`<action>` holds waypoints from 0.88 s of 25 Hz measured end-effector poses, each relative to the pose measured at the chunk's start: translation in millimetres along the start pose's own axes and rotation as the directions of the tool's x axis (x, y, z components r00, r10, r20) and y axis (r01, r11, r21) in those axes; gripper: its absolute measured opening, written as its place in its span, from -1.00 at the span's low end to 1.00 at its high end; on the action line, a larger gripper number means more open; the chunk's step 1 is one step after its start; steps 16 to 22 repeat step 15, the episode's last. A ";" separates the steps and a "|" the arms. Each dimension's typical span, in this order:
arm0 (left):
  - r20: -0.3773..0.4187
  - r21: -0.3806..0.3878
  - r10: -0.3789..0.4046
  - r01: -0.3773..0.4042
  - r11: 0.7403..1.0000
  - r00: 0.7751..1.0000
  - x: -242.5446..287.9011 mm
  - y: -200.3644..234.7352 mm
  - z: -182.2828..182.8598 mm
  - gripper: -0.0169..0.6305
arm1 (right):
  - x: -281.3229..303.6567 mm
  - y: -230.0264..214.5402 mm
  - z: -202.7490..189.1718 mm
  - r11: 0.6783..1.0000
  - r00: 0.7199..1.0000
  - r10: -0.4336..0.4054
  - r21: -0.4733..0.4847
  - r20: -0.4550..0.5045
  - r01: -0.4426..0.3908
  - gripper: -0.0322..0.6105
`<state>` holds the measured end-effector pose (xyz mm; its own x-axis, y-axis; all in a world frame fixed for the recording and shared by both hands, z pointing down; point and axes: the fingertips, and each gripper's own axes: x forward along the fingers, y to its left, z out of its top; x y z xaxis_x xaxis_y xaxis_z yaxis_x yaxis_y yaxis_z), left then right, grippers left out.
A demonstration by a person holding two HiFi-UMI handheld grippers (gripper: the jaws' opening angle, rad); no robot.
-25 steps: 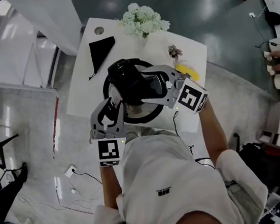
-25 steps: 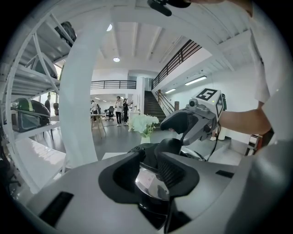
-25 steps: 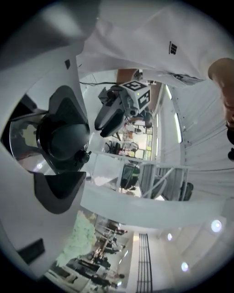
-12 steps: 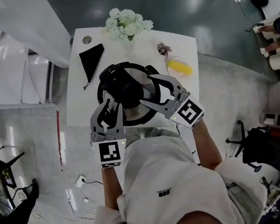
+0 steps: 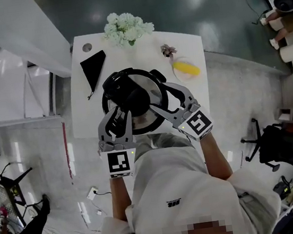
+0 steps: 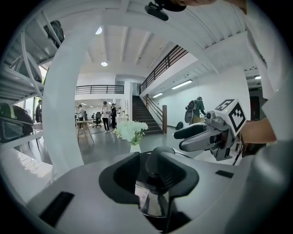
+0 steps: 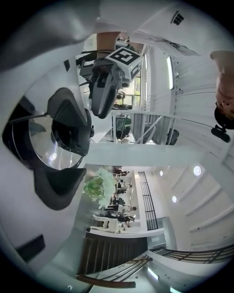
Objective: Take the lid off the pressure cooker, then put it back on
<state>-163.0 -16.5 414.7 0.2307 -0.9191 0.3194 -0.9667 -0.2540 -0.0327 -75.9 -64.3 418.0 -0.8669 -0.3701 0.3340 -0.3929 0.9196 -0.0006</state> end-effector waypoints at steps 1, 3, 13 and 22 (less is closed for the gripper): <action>0.008 -0.005 0.004 -0.004 1.000 1.000 0.9 -0.6 1.9 -0.55 | -0.7 -1.5 -0.3 1.000 1.000 -0.004 0.000 0.007 0.004 -0.02; 0.015 -0.005 0.015 -0.015 1.000 1.000 2.2 -2.6 4.7 -0.55 | -2.0 -3.7 -0.9 1.000 1.000 0.001 -0.018 0.029 -0.001 -0.02; -0.028 0.019 0.096 -0.096 0.995 0.995 12.8 -37.1 11.4 -0.56 | -25.6 -18.4 -15.7 0.999 1.000 0.017 0.042 0.022 -0.018 -0.02; -0.036 0.024 0.110 -0.109 0.994 0.993 15.0 -46.9 13.1 -0.57 | -31.9 -20.3 -14.9 0.998 1.000 0.024 0.062 0.017 -0.025 -0.02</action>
